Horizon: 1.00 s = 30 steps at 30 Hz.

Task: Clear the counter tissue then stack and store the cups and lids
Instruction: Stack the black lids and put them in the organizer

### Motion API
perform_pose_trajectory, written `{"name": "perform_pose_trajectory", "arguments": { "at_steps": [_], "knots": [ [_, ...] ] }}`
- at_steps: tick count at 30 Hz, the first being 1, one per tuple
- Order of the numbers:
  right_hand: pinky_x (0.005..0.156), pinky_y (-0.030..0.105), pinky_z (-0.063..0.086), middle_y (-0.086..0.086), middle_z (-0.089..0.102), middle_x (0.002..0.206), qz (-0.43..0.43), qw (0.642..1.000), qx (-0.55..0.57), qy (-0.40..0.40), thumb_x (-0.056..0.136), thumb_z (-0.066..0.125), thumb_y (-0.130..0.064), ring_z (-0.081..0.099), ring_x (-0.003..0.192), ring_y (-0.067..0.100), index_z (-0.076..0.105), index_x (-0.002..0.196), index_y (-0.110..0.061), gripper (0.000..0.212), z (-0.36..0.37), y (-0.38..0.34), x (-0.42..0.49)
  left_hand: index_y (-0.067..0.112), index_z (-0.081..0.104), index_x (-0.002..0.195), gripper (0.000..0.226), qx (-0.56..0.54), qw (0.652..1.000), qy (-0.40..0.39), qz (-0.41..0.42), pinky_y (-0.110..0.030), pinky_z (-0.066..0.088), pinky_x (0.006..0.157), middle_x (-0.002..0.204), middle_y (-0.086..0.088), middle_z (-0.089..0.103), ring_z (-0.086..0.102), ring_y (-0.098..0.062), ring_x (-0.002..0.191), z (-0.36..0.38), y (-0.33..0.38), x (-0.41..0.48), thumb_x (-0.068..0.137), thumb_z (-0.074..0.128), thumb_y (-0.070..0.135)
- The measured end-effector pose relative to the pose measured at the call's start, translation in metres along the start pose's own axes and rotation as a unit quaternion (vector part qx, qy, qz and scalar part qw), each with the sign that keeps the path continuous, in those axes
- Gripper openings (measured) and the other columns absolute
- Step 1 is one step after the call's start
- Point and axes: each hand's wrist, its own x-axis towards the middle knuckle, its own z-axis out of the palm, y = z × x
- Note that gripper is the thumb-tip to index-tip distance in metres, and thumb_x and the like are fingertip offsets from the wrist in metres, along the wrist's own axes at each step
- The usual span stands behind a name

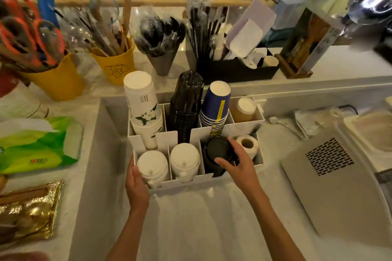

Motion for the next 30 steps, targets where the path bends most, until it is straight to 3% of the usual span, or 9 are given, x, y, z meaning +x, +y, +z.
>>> {"name": "perform_pose_trajectory", "arguments": {
  "at_steps": [5, 9, 13, 18, 21, 24, 26, 30],
  "knots": [
    [0.096, 0.025, 0.04, -0.008, 0.051, 0.142, 0.02, 0.996, -0.021, 0.082, 0.068, 0.076, -0.058, 0.04, 0.121, 0.0, 0.043, 0.137, -0.038, 0.079, 0.015, 0.0, -0.006, -0.004, 0.047, 0.139, 0.044, 0.036, 0.999, -0.004, -0.005, -0.06, 0.035, 0.112, 0.138, -0.033, 0.051, 0.043, -0.047, 0.132, -0.002, -0.008, 0.003, 0.106, 0.035, 0.023],
    [0.098, 0.028, 0.042, -0.005, 0.053, 0.139, 0.023, 0.992, -0.049, 0.114, 0.065, 0.072, -0.066, 0.048, 0.127, 0.012, 0.044, 0.137, -0.032, 0.083, 0.021, -0.005, -0.009, -0.001, 0.044, 0.143, 0.045, 0.037, 0.999, -0.005, 0.005, -0.056, 0.036, 0.113, 0.141, -0.027, 0.052, 0.045, -0.042, 0.133, -0.001, -0.004, 0.002, 0.106, 0.035, 0.023],
    [0.105, 0.041, 0.042, 0.001, 0.047, 0.145, 0.036, 0.992, -0.098, 0.065, 0.07, 0.076, -0.054, 0.041, 0.134, 0.021, 0.044, 0.14, -0.027, 0.081, 0.01, -0.011, -0.002, 0.01, 0.042, 0.147, 0.043, 0.031, 0.999, -0.003, 0.018, -0.049, 0.037, 0.115, 0.146, -0.013, 0.051, 0.046, -0.031, 0.136, -0.001, -0.002, 0.001, 0.106, 0.035, 0.023],
    [0.108, 0.046, 0.035, 0.013, 0.04, 0.142, 0.059, 0.973, -0.222, 0.002, 0.079, 0.067, -0.057, 0.035, 0.132, 0.03, 0.045, 0.142, -0.03, 0.072, -0.015, -0.023, 0.011, 0.008, 0.043, 0.146, 0.043, 0.04, 0.999, -0.011, 0.024, -0.054, 0.039, 0.112, 0.14, -0.023, 0.054, 0.048, -0.038, 0.132, -0.002, -0.003, 0.001, 0.107, 0.034, 0.023],
    [0.109, 0.049, 0.034, 0.014, 0.034, 0.143, 0.102, 0.969, -0.226, -0.014, 0.072, 0.058, -0.075, 0.033, 0.133, 0.034, 0.035, 0.145, -0.02, 0.094, 0.003, -0.04, 0.008, 0.007, 0.045, 0.144, 0.043, 0.049, 0.998, -0.01, 0.032, -0.061, 0.039, 0.108, 0.134, -0.031, 0.054, 0.047, -0.047, 0.128, -0.003, -0.004, 0.001, 0.106, 0.033, 0.024],
    [0.106, 0.046, 0.036, 0.017, 0.039, 0.14, 0.058, 0.933, -0.352, 0.045, 0.069, 0.059, -0.077, 0.036, 0.127, 0.035, 0.033, 0.141, -0.011, 0.101, 0.024, -0.048, 0.002, 0.008, 0.044, 0.146, 0.043, 0.056, 0.998, -0.008, 0.034, -0.063, 0.04, 0.106, 0.133, -0.033, 0.054, 0.047, -0.05, 0.127, -0.002, -0.003, 0.001, 0.106, 0.033, 0.024],
    [0.103, 0.043, 0.039, 0.016, 0.043, 0.137, 0.032, 0.927, -0.368, 0.06, 0.071, 0.066, -0.07, 0.039, 0.124, 0.034, 0.036, 0.137, -0.012, 0.093, 0.023, -0.05, 0.004, 0.012, 0.042, 0.147, 0.044, 0.053, 0.998, -0.01, 0.031, -0.06, 0.041, 0.108, 0.137, -0.028, 0.055, 0.048, -0.046, 0.128, -0.002, 0.0, -0.001, 0.106, 0.033, 0.024],
    [0.104, 0.043, 0.039, 0.011, 0.043, 0.137, -0.002, 0.923, -0.384, -0.019, 0.07, 0.072, -0.062, 0.039, 0.124, 0.031, 0.039, 0.136, -0.017, 0.087, 0.008, -0.05, 0.015, 0.016, 0.04, 0.148, 0.044, 0.043, 0.998, -0.008, 0.033, -0.04, 0.04, 0.109, 0.145, -0.013, 0.052, 0.047, -0.031, 0.134, -0.001, 0.005, -0.005, 0.106, 0.033, 0.027]
  ]
}}
